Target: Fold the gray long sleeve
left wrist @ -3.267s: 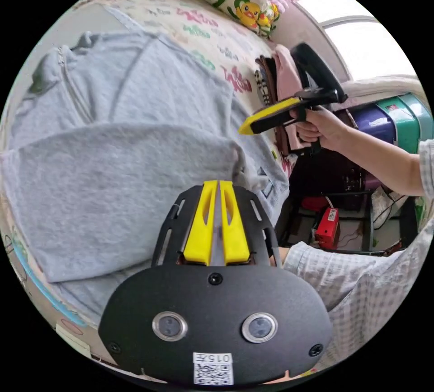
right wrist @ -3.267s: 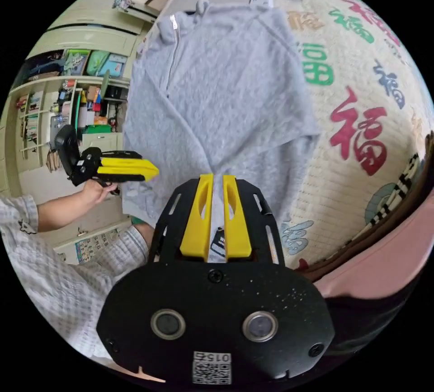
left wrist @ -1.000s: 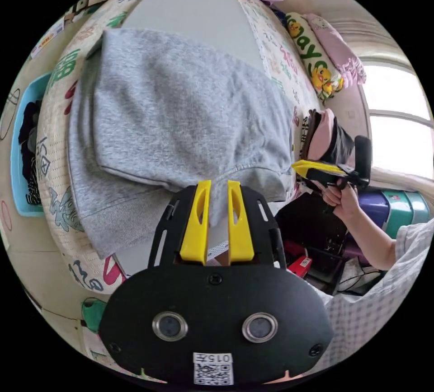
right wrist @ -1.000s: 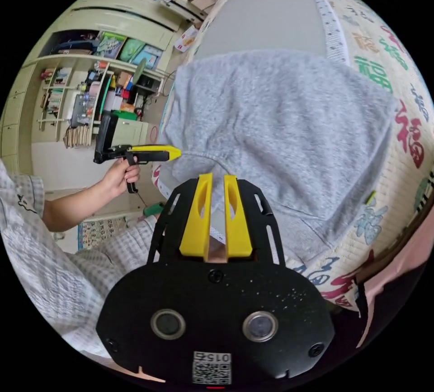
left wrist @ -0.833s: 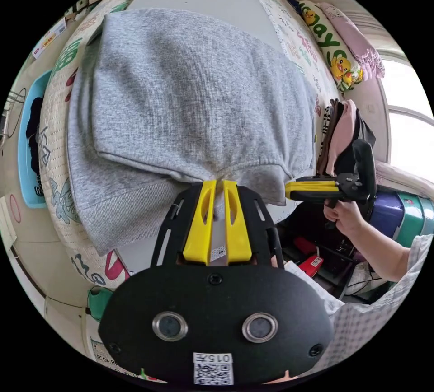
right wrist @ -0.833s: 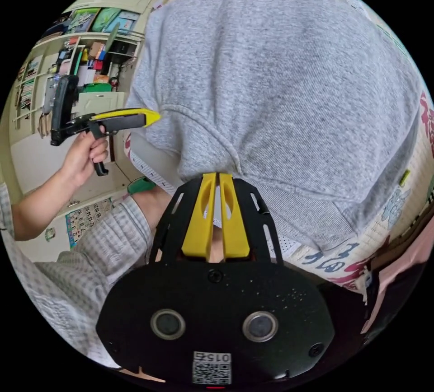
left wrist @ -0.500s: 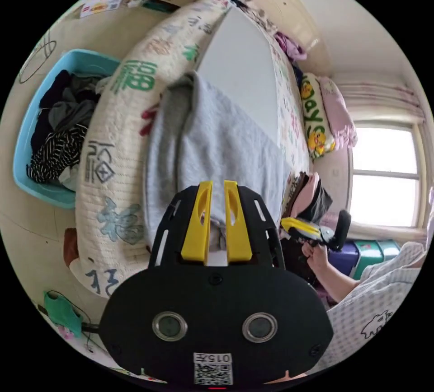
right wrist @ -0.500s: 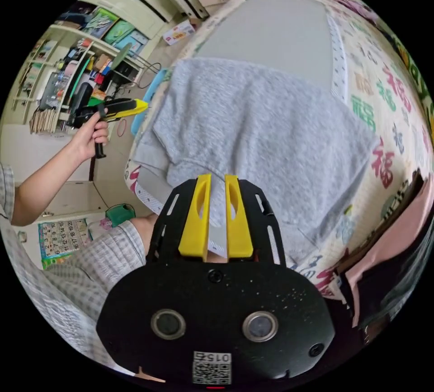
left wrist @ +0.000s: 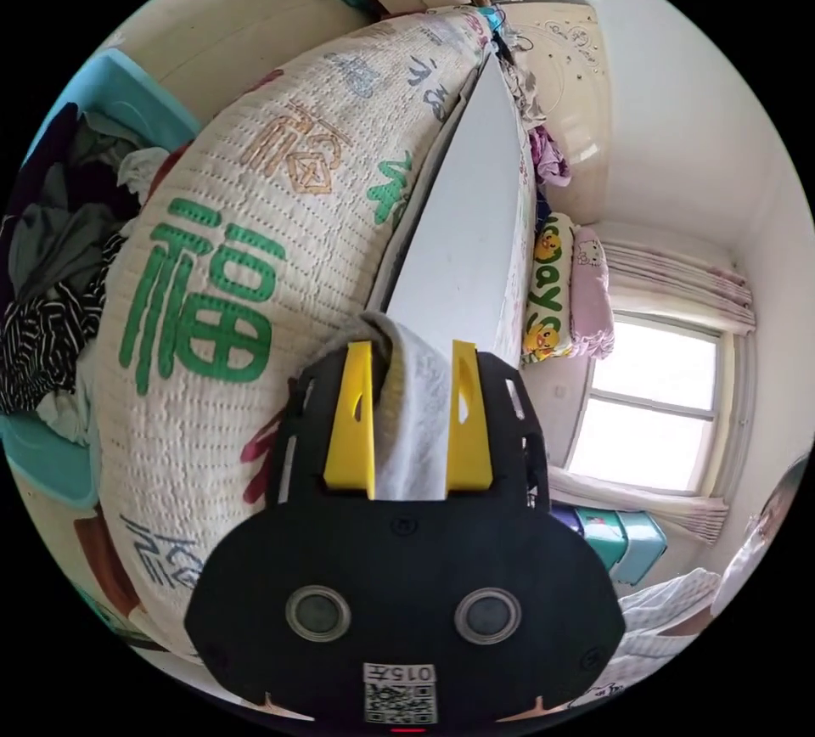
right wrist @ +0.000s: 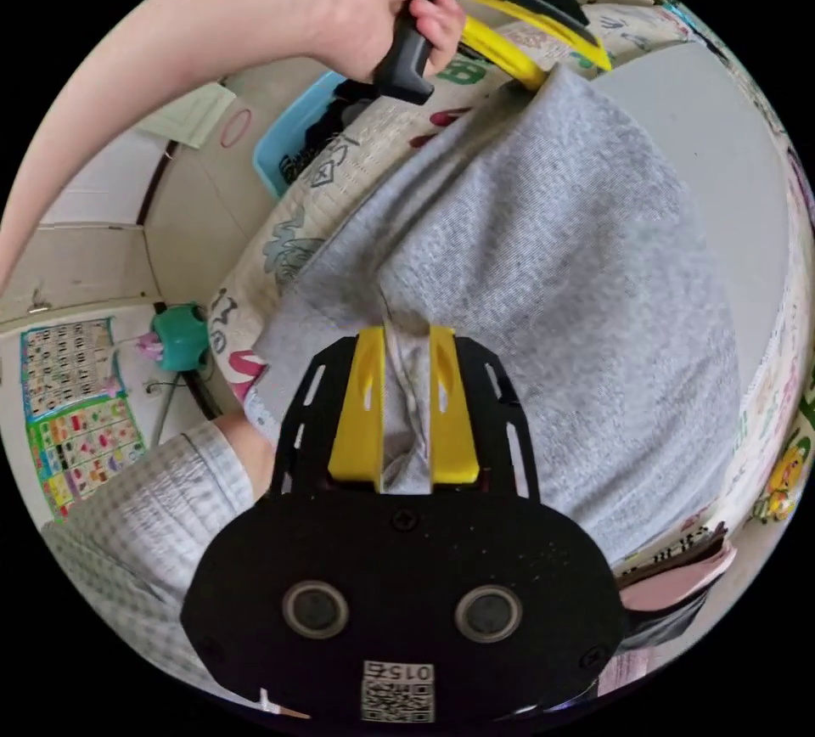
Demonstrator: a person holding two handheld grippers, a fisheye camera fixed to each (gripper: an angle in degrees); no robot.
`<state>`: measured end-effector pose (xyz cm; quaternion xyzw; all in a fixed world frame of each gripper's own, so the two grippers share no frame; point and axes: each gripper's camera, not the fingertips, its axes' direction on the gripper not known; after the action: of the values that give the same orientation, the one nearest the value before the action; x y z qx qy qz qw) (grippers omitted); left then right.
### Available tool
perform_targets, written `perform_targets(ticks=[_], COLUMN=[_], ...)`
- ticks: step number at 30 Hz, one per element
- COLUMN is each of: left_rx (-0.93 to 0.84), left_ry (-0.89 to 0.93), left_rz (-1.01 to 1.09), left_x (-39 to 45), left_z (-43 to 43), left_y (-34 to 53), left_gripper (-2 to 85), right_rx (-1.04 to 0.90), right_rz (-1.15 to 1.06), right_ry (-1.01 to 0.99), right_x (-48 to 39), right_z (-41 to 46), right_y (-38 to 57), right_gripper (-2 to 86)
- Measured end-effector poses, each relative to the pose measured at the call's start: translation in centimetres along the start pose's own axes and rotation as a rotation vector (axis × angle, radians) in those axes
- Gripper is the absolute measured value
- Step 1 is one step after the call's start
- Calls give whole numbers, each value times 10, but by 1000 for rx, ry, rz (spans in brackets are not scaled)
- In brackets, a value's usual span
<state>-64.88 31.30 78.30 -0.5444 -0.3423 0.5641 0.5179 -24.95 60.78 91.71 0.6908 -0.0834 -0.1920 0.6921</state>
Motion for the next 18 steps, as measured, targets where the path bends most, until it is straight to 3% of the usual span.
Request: perform_targets(ticks=[1,6,10,14,18], left_rx=[-28,-134,-188,-179,-177], left_ry=[-33,-125,-176,-104,-143], left_rz=[18,185,264,249,287], left_x=[0,10,10,-6,0], left_z=[2,0,9,16,13], left_y=[-8,-29,-35,-33,-24], left_gripper=[86,34,21,16,5], right_rx=[5,66,-14,-114,-128], right_rz=[5,-56,-105,99,171], right_ry=[82,81,168,103,85], right_x=[-4,-34,-56,-35,-42], right_z=[2,-25,-28,-20,-41], right_y=[-2,12,5,-36,-47], right_gripper=[35,7,7,25,66])
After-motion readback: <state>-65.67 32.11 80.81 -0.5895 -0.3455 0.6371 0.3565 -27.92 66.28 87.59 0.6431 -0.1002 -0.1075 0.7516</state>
